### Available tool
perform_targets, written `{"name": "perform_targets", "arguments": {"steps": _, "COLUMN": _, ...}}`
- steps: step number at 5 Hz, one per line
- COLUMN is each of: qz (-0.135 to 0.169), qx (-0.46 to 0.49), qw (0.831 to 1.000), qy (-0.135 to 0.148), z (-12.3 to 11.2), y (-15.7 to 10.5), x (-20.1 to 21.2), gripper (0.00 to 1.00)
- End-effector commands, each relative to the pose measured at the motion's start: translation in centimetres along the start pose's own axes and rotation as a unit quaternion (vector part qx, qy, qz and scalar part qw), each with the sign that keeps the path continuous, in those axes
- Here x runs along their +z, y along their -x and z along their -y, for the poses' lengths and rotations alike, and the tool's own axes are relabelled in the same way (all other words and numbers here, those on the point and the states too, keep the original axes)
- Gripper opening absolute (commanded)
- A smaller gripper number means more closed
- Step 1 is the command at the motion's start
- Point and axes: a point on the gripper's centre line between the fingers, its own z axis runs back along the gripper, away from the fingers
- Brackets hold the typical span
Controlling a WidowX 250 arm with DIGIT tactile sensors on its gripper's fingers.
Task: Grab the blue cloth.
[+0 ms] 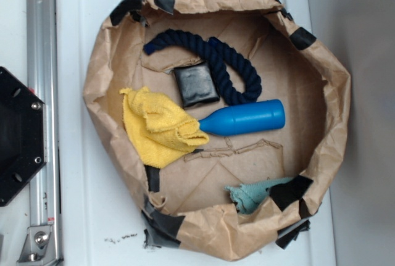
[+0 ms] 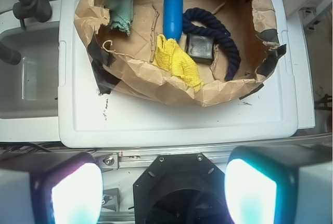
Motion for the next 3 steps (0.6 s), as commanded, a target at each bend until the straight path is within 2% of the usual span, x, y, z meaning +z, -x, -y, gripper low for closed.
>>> {"name": "perform_targets", "arguments": {"steps": 1, "qz": 0.0, "qx": 0.0, "qw": 1.0, "qy": 0.0, "z": 0.0, "y": 0.0, "x": 0.0, "gripper": 1.0}}
{"name": "perform_targets", "arguments": {"steps": 2, "qz": 0.031, "qx": -0.037, "qw": 0.999, "qy": -0.008, "z": -0.5, "y": -3.8, "x": -3.6, "gripper": 1.0}}
{"name": "perform_targets", "arguments": {"steps": 3, "qz": 0.053, "qx": -0.023, "qw": 0.998, "qy": -0.032, "z": -0.7, "y": -7.3, "x": -5.9, "gripper": 1.0}}
